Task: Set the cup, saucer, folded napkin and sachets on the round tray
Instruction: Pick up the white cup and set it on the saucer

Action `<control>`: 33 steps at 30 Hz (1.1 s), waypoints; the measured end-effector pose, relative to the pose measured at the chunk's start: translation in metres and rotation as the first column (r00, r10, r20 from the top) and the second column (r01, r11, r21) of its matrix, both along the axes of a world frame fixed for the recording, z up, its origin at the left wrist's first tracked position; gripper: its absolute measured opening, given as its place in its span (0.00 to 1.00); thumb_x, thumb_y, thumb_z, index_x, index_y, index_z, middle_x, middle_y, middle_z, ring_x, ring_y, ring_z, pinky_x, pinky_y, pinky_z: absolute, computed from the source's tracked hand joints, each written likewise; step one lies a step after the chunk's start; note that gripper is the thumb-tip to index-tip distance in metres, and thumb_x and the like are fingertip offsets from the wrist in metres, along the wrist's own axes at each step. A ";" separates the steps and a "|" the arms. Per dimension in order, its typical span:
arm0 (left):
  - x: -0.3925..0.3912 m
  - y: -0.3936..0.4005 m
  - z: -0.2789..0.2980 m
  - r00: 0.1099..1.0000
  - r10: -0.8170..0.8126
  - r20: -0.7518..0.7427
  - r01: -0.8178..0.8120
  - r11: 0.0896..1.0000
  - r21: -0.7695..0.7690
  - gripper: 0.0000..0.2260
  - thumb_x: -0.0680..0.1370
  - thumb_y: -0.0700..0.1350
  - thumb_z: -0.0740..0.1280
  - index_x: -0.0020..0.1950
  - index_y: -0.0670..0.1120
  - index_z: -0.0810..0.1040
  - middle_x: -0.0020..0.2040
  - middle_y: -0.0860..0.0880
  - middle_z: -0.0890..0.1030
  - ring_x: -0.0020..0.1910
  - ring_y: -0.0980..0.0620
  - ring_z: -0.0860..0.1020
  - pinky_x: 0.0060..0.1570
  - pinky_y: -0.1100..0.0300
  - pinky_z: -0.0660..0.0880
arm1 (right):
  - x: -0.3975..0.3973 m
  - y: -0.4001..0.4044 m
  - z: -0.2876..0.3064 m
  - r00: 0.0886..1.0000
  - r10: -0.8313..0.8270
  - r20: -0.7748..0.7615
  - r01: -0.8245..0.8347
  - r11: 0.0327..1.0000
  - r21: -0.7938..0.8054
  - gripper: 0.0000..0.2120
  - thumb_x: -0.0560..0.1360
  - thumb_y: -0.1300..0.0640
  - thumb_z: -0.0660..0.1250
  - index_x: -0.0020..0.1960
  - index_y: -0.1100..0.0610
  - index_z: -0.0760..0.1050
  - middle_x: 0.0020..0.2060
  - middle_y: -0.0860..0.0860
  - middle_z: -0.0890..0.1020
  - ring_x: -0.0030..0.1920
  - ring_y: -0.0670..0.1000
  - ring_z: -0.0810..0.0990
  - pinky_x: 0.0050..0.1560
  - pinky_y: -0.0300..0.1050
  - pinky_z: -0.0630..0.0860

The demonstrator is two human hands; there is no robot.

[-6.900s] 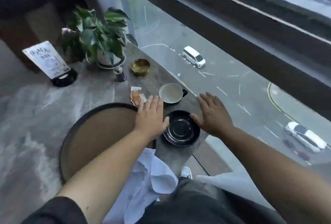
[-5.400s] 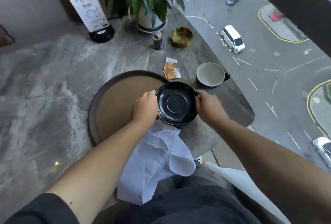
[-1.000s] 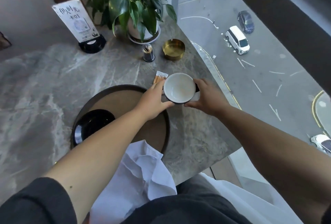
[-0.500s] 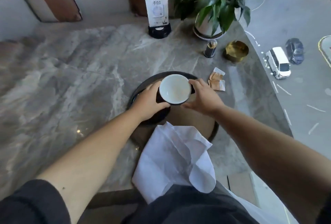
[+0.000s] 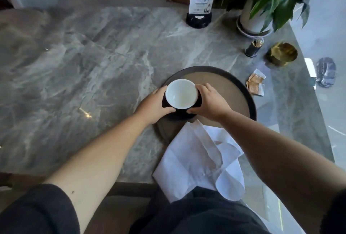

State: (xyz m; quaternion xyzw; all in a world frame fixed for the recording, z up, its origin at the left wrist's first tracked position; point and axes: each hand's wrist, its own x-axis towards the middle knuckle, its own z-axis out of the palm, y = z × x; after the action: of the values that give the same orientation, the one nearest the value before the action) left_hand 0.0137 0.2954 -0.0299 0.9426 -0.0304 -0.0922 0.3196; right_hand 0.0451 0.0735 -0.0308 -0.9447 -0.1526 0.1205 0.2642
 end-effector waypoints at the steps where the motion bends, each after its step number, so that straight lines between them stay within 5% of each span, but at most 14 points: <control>1: 0.000 0.001 -0.002 1.000 -0.001 0.001 0.001 1.000 -0.003 0.35 0.67 0.51 0.76 0.70 0.50 0.66 0.67 0.46 0.73 0.63 0.46 0.72 0.56 0.56 0.69 | 0.000 0.001 -0.002 1.000 0.001 -0.002 -0.001 1.000 -0.004 0.42 0.60 0.44 0.78 0.68 0.57 0.67 0.59 0.55 0.72 0.62 0.56 0.71 0.60 0.48 0.68; 9: 0.004 0.005 -0.007 1.000 -0.004 -0.023 0.004 1.000 -0.003 0.35 0.67 0.51 0.75 0.70 0.50 0.65 0.67 0.47 0.73 0.64 0.46 0.71 0.61 0.50 0.70 | 0.005 0.006 -0.008 1.000 -0.004 -0.006 0.004 1.000 -0.025 0.42 0.60 0.43 0.77 0.68 0.55 0.66 0.58 0.54 0.72 0.61 0.55 0.71 0.58 0.46 0.68; 33: 0.003 0.004 -0.013 0.999 -0.034 -0.009 0.034 0.999 0.021 0.34 0.68 0.54 0.74 0.70 0.51 0.63 0.68 0.46 0.72 0.64 0.46 0.70 0.55 0.57 0.66 | 0.000 -0.001 -0.014 1.000 -0.023 0.013 0.023 0.999 -0.031 0.43 0.60 0.40 0.77 0.68 0.55 0.66 0.58 0.53 0.73 0.60 0.55 0.72 0.58 0.47 0.69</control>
State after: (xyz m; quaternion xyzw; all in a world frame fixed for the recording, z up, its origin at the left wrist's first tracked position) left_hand 0.0171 0.2990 -0.0432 0.9448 -0.0441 -0.1023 0.3080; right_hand 0.0451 0.0724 -0.0448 -0.9512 -0.1413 0.1140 0.2497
